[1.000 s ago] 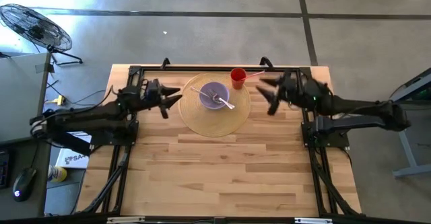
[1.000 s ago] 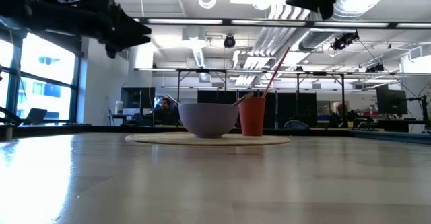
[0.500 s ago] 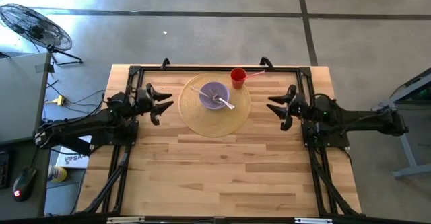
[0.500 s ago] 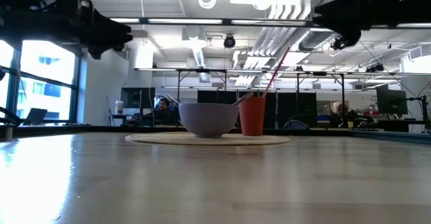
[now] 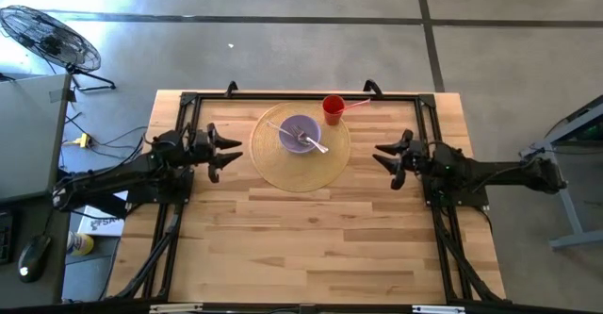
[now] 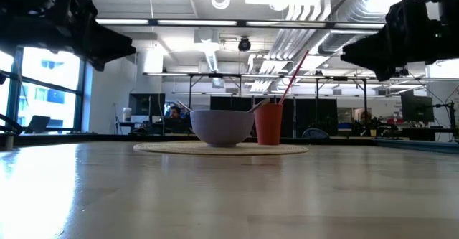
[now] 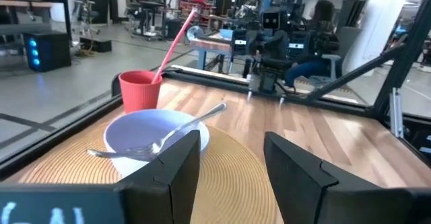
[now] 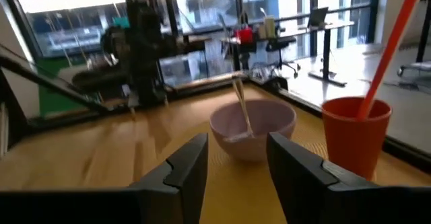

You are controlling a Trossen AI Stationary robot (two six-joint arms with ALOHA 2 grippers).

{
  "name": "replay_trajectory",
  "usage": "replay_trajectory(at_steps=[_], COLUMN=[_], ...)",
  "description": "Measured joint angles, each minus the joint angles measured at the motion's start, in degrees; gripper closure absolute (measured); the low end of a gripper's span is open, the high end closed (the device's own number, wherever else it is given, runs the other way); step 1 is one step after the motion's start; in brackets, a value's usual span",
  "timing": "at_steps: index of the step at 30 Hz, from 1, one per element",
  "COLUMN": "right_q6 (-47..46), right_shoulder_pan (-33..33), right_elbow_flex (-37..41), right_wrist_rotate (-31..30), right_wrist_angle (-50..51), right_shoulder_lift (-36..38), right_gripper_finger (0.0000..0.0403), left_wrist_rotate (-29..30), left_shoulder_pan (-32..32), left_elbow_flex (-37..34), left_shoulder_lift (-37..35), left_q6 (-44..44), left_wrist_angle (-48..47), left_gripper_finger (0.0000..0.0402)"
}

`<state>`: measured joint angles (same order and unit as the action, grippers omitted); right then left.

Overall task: Pick & Place Utensil
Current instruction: Return to Home Position

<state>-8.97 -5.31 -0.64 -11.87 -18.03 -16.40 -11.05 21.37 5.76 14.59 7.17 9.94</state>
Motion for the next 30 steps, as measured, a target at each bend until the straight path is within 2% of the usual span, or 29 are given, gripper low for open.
replay_trajectory(at_steps=[5,9,14,20,23,30], right_q6=[0.0,0.0,0.0,0.0,0.0,0.0], right_shoulder_pan=[0.0,0.0,0.0,0.0,0.0,0.0], right_elbow_flex=[0.1,0.1,0.1,0.1,0.1,0.1], right_wrist_rotate=[-1.4,-1.5,-1.4,-1.4,-1.4,-1.4], right_wrist_angle=[4.3,4.6,4.6,4.5,4.5,4.5], right_shoulder_lift=[-0.4,-0.4,-0.4,-0.5,-0.5,-0.5], right_gripper_finger=[0.0256,0.0258,0.0256,0.0257,0.0256,0.0257], left_wrist_rotate=[0.7,5.3,7.4,5.4,5.4,11.6], left_shoulder_pan=[0.0,0.0,0.0,-0.3,-2.3,-11.5], left_elbow_flex=[-2.8,-4.6,-4.7,-4.8,-4.9,-5.0], left_shoulder_lift=[-3.5,-7.2,-10.9,-14.4,-14.2,-14.2], left_q6=[0.6,1.9,3.2,7.5,6.9,2.4], left_wrist_angle=[1.2,-1.5,-4.5,-4.8,-6.5,-5.0], left_gripper_finger=[0.0240,0.0258,0.0305,0.0377,0.0397,0.0390])
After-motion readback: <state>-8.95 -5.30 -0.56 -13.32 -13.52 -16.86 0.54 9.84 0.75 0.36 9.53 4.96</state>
